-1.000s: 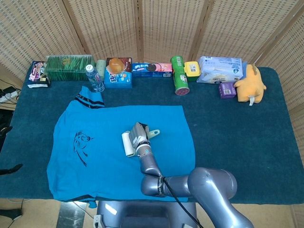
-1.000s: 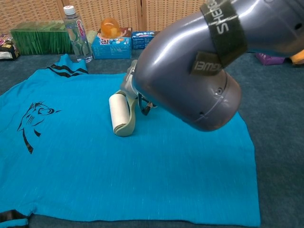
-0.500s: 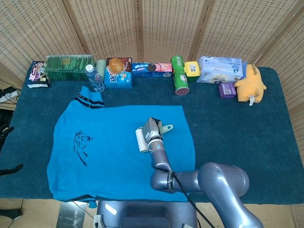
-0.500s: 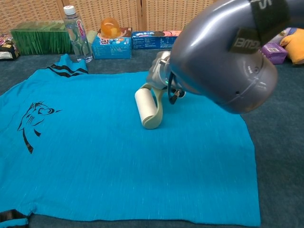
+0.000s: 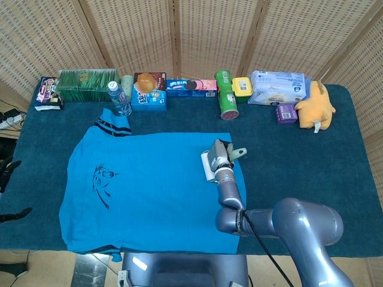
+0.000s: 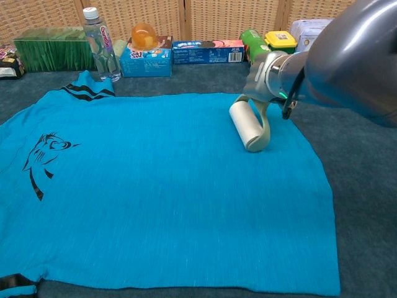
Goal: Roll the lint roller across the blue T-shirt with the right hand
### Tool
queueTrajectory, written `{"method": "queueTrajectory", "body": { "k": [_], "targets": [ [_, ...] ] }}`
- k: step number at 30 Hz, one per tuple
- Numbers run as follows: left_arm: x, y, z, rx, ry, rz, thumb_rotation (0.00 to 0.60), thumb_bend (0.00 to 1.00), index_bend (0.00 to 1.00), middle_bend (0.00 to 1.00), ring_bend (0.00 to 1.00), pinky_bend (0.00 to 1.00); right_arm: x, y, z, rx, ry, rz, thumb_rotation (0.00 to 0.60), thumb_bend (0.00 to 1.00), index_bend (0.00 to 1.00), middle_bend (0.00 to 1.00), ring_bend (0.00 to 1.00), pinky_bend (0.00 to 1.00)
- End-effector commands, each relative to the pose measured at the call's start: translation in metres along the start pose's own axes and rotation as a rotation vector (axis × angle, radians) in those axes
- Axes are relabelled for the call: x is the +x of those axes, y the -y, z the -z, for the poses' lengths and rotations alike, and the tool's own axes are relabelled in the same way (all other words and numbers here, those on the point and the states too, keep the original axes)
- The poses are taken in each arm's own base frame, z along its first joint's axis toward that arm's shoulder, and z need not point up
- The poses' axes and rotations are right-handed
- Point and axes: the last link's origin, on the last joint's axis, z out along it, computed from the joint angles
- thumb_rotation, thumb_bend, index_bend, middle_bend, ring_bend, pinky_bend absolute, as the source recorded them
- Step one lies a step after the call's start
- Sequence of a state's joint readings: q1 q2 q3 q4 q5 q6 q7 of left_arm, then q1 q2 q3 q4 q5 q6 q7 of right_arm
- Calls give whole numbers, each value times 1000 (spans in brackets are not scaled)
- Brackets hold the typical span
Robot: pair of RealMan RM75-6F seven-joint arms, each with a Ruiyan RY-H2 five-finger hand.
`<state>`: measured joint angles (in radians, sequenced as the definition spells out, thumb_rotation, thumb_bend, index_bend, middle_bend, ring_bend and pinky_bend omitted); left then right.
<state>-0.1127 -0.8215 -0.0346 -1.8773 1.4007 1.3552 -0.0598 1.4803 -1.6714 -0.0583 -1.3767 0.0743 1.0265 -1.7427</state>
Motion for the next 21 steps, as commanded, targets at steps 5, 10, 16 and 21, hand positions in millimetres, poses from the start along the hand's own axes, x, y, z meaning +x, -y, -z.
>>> {"method": "queueTrajectory", "body": {
  "k": [5, 10, 16, 21],
  "targets": [
    [-1, -1, 0, 1, 2, -4, 600, 114, 0, 0, 0, 80, -17, -11, -3, -11, 12, 17, 600, 1000, 585, 762, 867, 1000],
    [-2, -2, -1, 1, 6, -8, 600, 114, 0, 0, 0, 80, -18, -12, -3, -6, 3, 28, 600, 1000, 586, 762, 867, 1000],
    [-2, -2, -1, 2, 9, -8, 600, 115, 0, 0, 0, 80, -1, -1, 0, 19, -33, 31, 600, 1000, 586, 762, 866, 1000],
    [-1, -1, -1, 2, 9, -6, 600, 114, 0, 0, 0, 80, 14, 14, 3, 56, -60, 37, 600, 1000, 588, 762, 866, 1000]
  ]
}}
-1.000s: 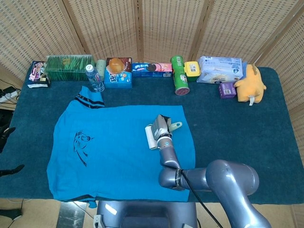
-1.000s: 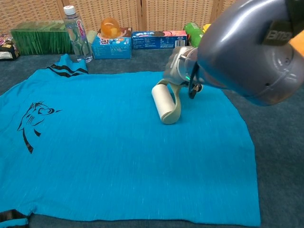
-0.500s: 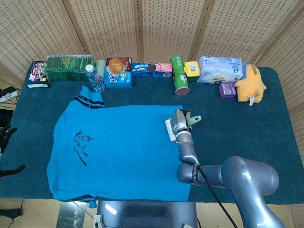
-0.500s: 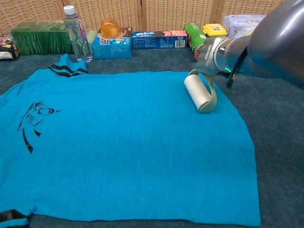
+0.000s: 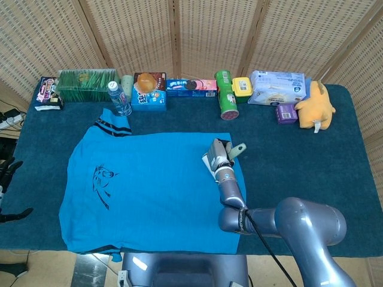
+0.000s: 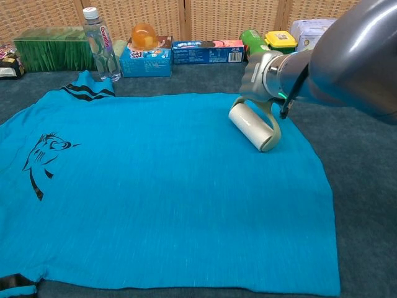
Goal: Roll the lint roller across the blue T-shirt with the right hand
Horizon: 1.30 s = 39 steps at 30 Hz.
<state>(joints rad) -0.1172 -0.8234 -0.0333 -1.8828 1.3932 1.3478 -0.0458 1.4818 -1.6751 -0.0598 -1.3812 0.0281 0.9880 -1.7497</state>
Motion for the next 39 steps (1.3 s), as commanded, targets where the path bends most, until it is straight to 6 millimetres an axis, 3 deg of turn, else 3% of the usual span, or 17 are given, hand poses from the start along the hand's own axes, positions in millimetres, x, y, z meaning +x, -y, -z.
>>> {"method": "queueTrajectory", "body": {
  "k": [1, 10, 20, 39],
  "targets": [
    [0, 0, 0, -1, 1, 1, 600, 114, 0, 0, 0, 80, 10, 9, 2, 26, -19, 3, 600, 1000, 588, 762, 866, 1000],
    [3, 4, 0, 2, -6, 14, 600, 115, 0, 0, 0, 80, 41, 26, 6, 59, -93, 13, 600, 1000, 589, 761, 866, 1000],
    [3, 3, 0, -2, -3, 13, 600, 114, 0, 0, 0, 80, 45, 38, 11, 86, -107, 31, 600, 1000, 592, 762, 865, 1000],
    [3, 4, 0, -4, 0, 13, 600, 115, 0, 0, 0, 80, 61, 70, 38, 178, -200, 116, 600, 1000, 594, 762, 865, 1000]
  ]
}}
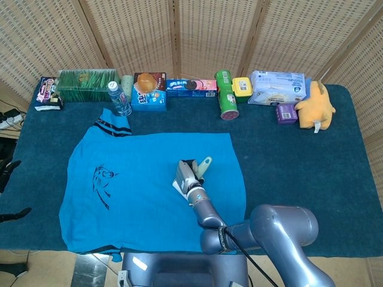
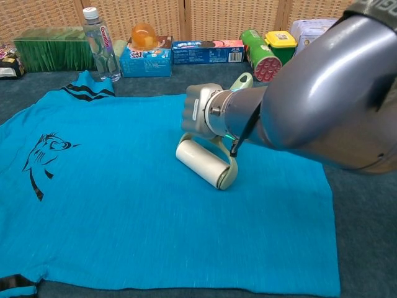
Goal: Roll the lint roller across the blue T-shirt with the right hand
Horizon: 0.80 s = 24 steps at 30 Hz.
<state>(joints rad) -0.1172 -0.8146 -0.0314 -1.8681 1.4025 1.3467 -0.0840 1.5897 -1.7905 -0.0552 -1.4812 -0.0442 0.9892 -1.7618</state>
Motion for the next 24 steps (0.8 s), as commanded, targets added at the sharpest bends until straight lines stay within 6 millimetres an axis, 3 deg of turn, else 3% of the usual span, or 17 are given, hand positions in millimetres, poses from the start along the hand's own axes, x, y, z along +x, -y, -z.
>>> {"method": "queueTrajectory", "body": {
  "k": [1, 10, 24],
  "targets": [
    [0, 0, 0, 0, 1, 0, 600, 115, 0, 0, 0, 80, 2, 1, 2, 3, -8, 7, 600, 1000, 594, 762, 865, 1000],
    [1, 1, 0, 0, 0, 3, 600, 114, 0, 0, 0, 80, -13, -9, -1, -27, 15, 36, 600, 1000, 596, 762, 865, 1000],
    [-3, -3, 1, -7, 7, -13, 600, 114, 0, 0, 0, 80, -77, -50, -6, -142, 113, 51, 600, 1000, 597, 762, 865, 1000]
  ]
}}
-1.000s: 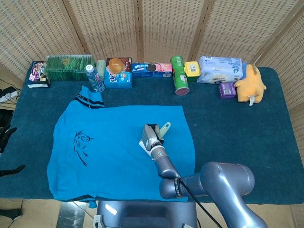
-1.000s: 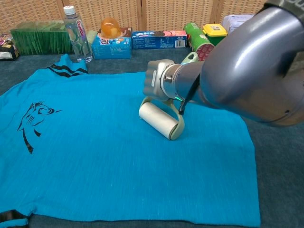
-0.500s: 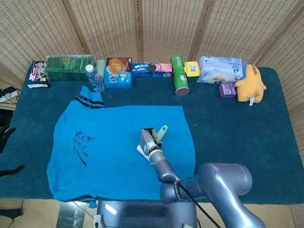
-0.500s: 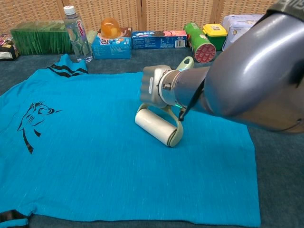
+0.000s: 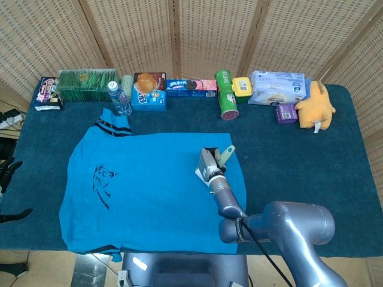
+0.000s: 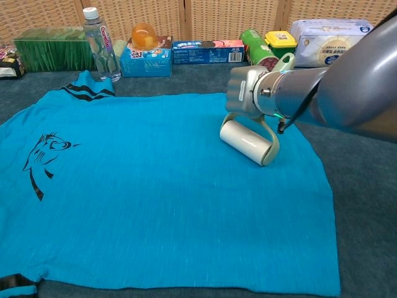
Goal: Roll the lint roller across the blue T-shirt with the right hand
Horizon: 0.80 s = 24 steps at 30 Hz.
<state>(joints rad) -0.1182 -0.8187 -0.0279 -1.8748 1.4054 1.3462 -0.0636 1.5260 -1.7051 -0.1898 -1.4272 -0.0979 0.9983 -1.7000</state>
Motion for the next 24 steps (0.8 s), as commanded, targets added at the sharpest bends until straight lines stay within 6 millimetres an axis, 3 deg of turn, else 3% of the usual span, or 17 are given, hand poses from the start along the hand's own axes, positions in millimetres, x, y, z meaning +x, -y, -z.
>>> {"method": "queueTrajectory", "body": {
  "k": [1, 7, 12, 17, 21, 24],
  "targets": [
    [-1, -1, 0, -3, 3, -4, 600, 114, 0, 0, 0, 80, -15, -10, -3, -33, 17, -4, 600, 1000, 597, 762, 866, 1000],
    [-1, -2, 1, -4, 1, -6, 600, 114, 0, 0, 0, 79, -47, -30, -8, -98, 76, -56, 600, 1000, 597, 762, 862, 1000],
    [-2, -2, 2, -6, 4, -7, 600, 114, 0, 0, 0, 80, -63, -59, -5, -144, 112, -197, 600, 1000, 597, 762, 859, 1000],
    [-2, -2, 1, -7, 9, -9, 600, 115, 0, 0, 0, 80, -86, -100, 0, -214, 171, -411, 600, 1000, 597, 762, 856, 1000],
    [-3, -4, 1, -12, 18, -15, 600, 114, 0, 0, 0, 80, -106, -110, 3, -183, 270, -774, 600, 1000, 597, 762, 851, 1000],
    [-4, -5, 1, -16, 22, -19, 600, 114, 0, 0, 0, 80, -122, -112, 1, -179, 298, -824, 600, 1000, 597, 759, 830, 993]
  ]
}}
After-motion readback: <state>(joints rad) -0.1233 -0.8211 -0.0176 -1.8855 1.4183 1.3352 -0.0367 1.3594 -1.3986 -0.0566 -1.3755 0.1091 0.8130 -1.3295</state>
